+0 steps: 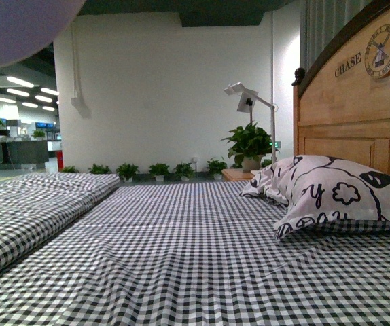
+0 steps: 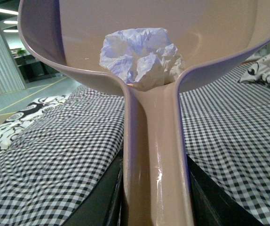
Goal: Clean up trash
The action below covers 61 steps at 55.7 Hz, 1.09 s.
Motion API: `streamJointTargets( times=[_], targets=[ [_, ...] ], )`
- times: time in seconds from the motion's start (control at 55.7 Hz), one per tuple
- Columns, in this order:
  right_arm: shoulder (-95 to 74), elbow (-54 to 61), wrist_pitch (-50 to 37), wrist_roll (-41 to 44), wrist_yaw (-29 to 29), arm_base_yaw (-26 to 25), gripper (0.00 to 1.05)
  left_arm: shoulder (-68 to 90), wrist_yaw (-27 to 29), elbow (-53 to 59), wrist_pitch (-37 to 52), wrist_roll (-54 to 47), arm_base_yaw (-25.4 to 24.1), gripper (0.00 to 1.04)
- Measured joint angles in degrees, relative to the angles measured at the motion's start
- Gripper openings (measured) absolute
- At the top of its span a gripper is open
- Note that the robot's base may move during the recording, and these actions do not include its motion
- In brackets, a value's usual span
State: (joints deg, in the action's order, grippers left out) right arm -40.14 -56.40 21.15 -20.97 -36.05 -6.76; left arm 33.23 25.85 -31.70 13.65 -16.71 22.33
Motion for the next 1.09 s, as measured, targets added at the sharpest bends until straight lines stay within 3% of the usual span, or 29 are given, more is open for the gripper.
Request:
streamJointTargets(
  times=[0.162,0.323,0.413,0.861,1.095],
  targets=[
    [4.83,2.75,0.48,-2.82,7.17,7.61,0.21,-4.07,7.30,1.68,0.44,-0.63,5.01,0.28],
    [7.08,3.76,0.17,-3.50,17.53,19.02,0.21,-7.76,14.82,4.92,0.35,-0.61,11.06,0.28],
    [7.52,3.80,-0.96,-3.50,19.98,22.14,0.21,-9.03,16.81,6.27,0.24,-0.46,13.55,0.28],
    [8.20,5.70,-1.03,-4.59,29.81,23.30,0.21,-9.29,22.29,12.20,4.46,2.32,18.88,0.28],
    [8.37,5.70,-0.90,-4.59,30.45,23.08,0.21,-9.29,22.36,12.26,4.52,2.93,18.99,0.28]
  ],
)
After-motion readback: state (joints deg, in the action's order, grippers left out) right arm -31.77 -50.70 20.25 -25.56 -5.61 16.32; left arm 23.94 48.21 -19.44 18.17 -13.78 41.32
